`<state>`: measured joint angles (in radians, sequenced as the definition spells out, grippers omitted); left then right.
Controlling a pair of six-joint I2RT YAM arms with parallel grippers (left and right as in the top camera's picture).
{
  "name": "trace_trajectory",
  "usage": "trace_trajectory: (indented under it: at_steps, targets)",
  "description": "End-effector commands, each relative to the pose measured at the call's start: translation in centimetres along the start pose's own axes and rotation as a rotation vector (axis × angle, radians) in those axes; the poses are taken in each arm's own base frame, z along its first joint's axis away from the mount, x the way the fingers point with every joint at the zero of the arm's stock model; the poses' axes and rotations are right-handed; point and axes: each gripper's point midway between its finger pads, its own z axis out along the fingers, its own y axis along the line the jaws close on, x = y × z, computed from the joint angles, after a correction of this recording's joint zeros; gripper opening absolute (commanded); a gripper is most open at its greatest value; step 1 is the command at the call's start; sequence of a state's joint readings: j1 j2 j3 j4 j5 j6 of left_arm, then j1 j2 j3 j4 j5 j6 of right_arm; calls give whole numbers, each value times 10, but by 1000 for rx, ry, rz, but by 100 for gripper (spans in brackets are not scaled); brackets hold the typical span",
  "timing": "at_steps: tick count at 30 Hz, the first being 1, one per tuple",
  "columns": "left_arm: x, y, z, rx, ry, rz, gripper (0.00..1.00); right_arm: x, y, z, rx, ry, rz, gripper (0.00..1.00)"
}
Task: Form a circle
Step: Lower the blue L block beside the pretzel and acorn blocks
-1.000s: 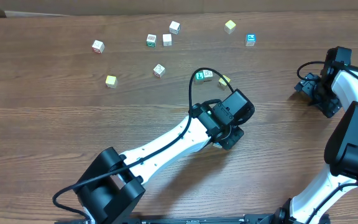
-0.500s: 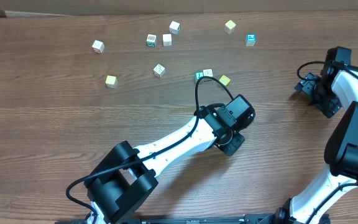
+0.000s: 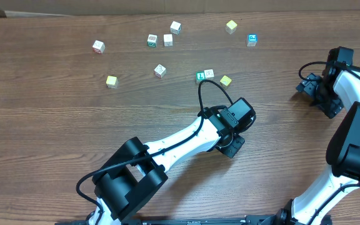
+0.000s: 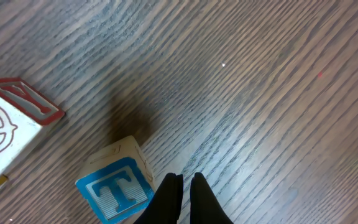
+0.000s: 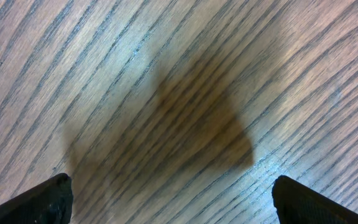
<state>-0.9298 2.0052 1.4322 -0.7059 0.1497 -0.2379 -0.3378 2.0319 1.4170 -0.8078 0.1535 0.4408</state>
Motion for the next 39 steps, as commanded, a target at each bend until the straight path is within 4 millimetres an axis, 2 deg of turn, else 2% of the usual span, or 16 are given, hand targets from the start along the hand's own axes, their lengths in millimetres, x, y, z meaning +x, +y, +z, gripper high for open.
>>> trace_trajectory:
  at_steps: [1,16,20,22,33,39]
  targets:
    - [3,-1,5,-6,12,-20,4,-4,1,-9,-11,-24,6,100]
    - [8,28,-3,-120,40,-164,4,-4,1,-9,-11,-24,6,100]
    - [10,56,-19,-288,52,-138,4,-4,1,-9,-11,-24,6,100]
    - [11,62,-23,-331,56,-128,4,-4,1,-9,-11,-24,6,100]
    - [8,59,-23,-318,49,-120,4,-4,1,-9,-11,-24,6,100]
    - [-9,46,-41,-290,21,-114,4,-4,1,-9,-11,-24,6,100]
